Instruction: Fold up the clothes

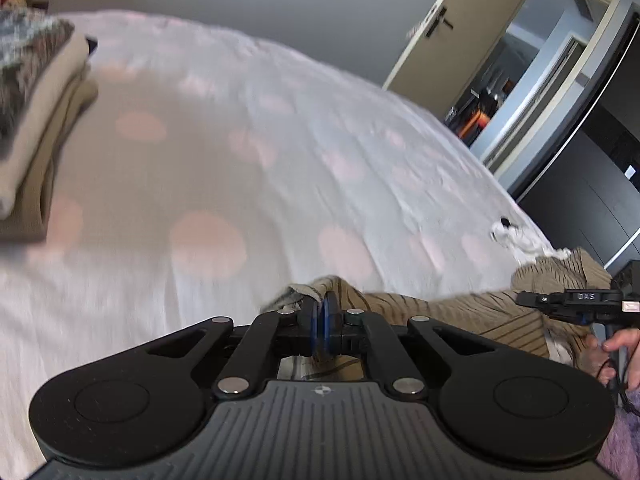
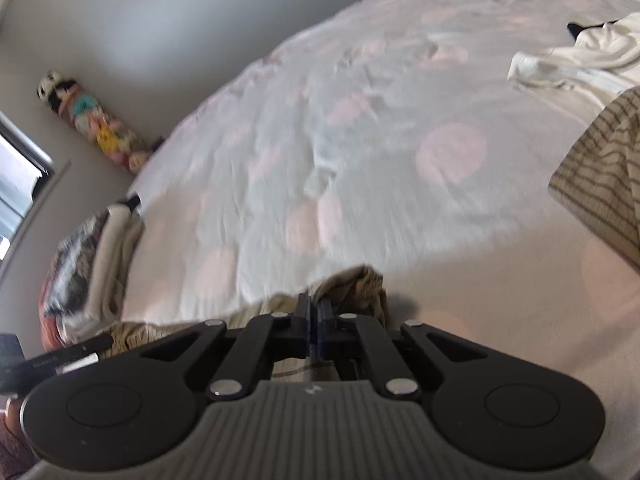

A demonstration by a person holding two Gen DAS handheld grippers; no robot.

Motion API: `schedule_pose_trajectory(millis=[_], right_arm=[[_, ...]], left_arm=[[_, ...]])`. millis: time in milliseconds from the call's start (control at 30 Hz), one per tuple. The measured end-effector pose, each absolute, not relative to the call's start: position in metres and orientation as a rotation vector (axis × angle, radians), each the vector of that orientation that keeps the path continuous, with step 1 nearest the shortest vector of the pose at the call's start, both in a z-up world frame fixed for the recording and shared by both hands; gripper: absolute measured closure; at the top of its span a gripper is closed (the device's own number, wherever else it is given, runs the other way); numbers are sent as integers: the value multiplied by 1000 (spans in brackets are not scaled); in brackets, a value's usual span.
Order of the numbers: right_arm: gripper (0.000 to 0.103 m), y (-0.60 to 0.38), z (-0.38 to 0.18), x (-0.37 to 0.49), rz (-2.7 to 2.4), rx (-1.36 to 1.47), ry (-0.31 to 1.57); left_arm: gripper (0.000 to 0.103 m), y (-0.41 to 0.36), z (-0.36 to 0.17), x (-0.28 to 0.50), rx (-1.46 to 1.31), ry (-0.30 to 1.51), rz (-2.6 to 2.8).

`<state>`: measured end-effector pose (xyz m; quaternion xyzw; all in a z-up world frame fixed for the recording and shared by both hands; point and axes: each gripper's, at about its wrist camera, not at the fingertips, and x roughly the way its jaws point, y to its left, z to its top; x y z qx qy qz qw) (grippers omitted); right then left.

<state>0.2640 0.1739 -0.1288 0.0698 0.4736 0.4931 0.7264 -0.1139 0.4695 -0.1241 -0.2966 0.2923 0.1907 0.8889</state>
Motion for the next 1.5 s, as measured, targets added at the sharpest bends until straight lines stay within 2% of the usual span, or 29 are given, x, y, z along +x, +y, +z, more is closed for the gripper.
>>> schedule_pose_trajectory(millis=[133, 433, 500, 533, 567, 600, 667, 733, 900, 967, 1133, 1200, 1233, 1267, 1300, 1333, 1367, 1500], right_arm=[[100, 184, -130, 270, 1064, 134, 1042], [98, 183, -181, 276, 998, 163, 1153], [92, 175, -176, 276, 974, 205, 1138], [79, 170, -174, 275, 954, 220, 1134], [58, 166, -171, 275, 930, 226, 1133], [52, 161, -169, 275, 909, 230, 1137], [51, 153, -167, 276, 897, 258, 1153], [47, 145, -166, 276, 902, 301, 1182], [44, 147, -167, 268, 914, 234, 1252], [38, 154, -168, 262, 931, 174, 1272], [37, 174, -181, 254, 996, 84, 1336], [40, 176, -185, 255, 1007, 105, 1353], [47, 176, -187, 256, 1004, 124, 1363], [60, 175, -189, 258, 1000, 143, 1372], [67, 174, -191, 259, 997, 159, 1383], [76, 175, -193, 258, 1004, 169, 1393], [80, 177, -193, 256, 1013, 162, 1398], [89, 187, -188, 244, 1035, 88, 1351]], left_arm=[[102, 477, -138, -102, -614, 650, 433], [102, 489, -166, -112, -645, 727, 542], [101, 493, -165, -123, -699, 713, 578], [100, 492, -162, -129, -725, 702, 575], [95, 492, -160, -134, -752, 692, 571], [88, 490, -157, -139, -769, 683, 563], [51, 482, -149, -146, -779, 664, 540], [44, 474, -141, -150, -785, 646, 519], [43, 464, -150, -147, -832, 728, 523], [43, 461, -159, -143, -848, 785, 516], [43, 456, -180, -129, -849, 890, 475], [44, 454, -183, -126, -837, 890, 473], [46, 454, -183, -124, -832, 884, 471], [52, 453, -184, -123, -825, 880, 469], [63, 452, -184, -123, -821, 878, 462], [70, 451, -183, -122, -821, 873, 450], [80, 450, -183, -121, -822, 869, 439], [96, 445, -180, -118, -800, 854, 420]])
